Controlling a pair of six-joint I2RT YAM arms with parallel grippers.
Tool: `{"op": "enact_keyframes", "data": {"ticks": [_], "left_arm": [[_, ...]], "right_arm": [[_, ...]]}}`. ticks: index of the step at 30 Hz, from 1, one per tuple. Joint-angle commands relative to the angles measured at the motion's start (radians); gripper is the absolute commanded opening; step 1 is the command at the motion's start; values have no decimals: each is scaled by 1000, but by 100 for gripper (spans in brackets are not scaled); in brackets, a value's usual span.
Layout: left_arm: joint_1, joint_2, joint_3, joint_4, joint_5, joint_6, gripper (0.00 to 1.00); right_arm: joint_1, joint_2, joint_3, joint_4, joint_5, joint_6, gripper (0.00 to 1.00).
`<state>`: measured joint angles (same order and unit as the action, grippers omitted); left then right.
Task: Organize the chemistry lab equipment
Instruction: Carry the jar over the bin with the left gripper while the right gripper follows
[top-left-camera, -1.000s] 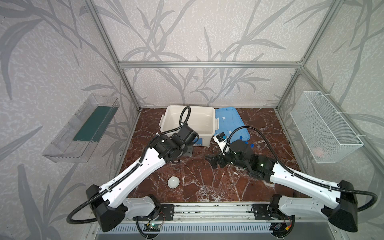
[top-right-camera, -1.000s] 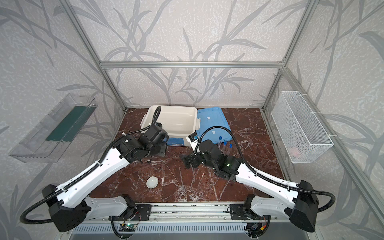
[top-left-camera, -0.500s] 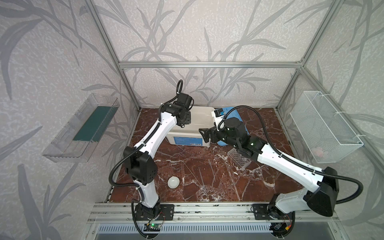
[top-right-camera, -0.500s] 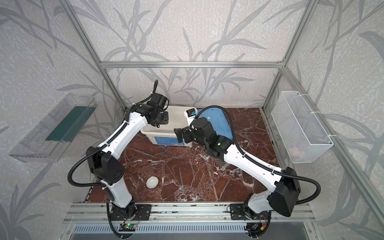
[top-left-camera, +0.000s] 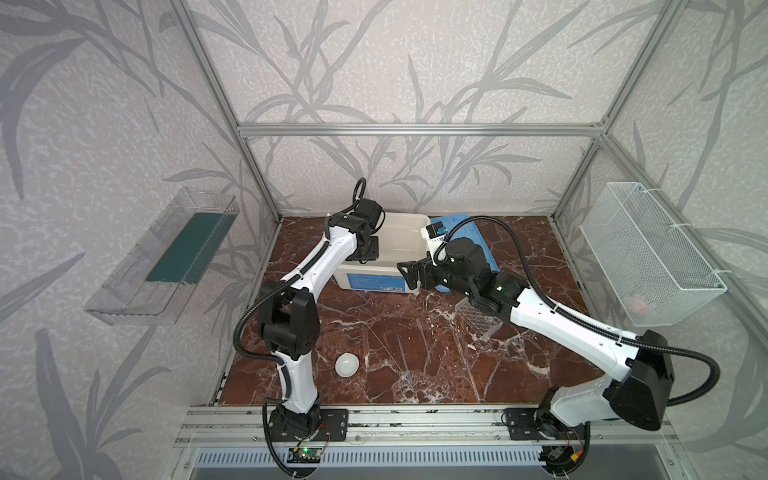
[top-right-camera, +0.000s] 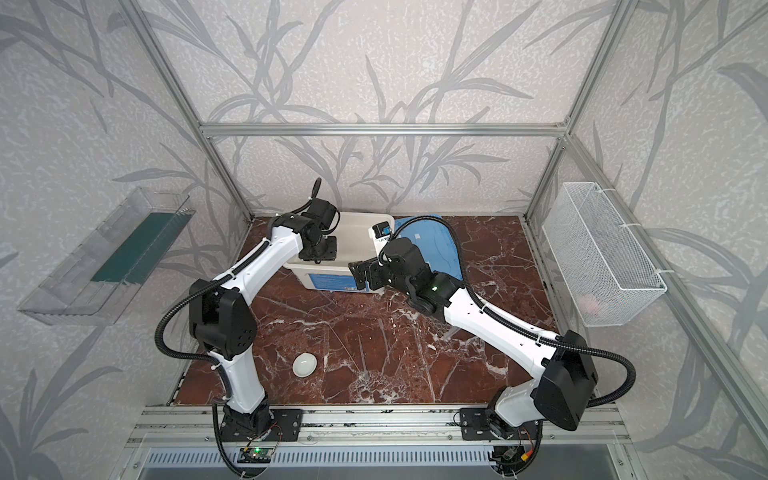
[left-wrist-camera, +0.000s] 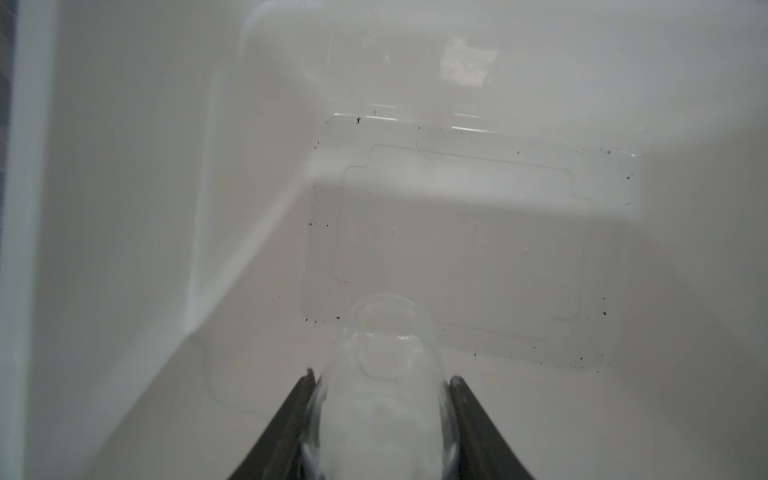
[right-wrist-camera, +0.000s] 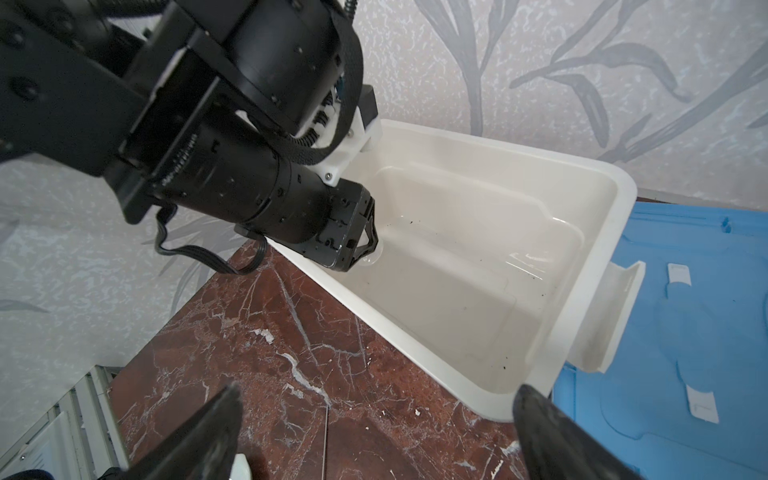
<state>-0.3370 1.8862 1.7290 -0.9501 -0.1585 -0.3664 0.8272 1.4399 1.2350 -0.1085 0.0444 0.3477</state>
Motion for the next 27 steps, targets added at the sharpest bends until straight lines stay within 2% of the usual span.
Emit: {"op": "enact_keyframes", "data": {"ticks": [1,12,15,20,27], "left_arm": [[6,-49,-19,-21,18,5,34],[3,-151,-89,-46,102,-22,34],[6,-153,-92,17,61,8,34],[7,-15,88,-6,79,34,34],[7,226,381,-110,88,24,34]], "right_arm": [[-2,29,33,-1,-48,24,99],[-2,63,52,2,-76,39,100],[-2,79,66,3,-72,27,100],[-6,129,147,-40,-76,-12,100],[-36,228,365,-245,-25,-128,100]]}}
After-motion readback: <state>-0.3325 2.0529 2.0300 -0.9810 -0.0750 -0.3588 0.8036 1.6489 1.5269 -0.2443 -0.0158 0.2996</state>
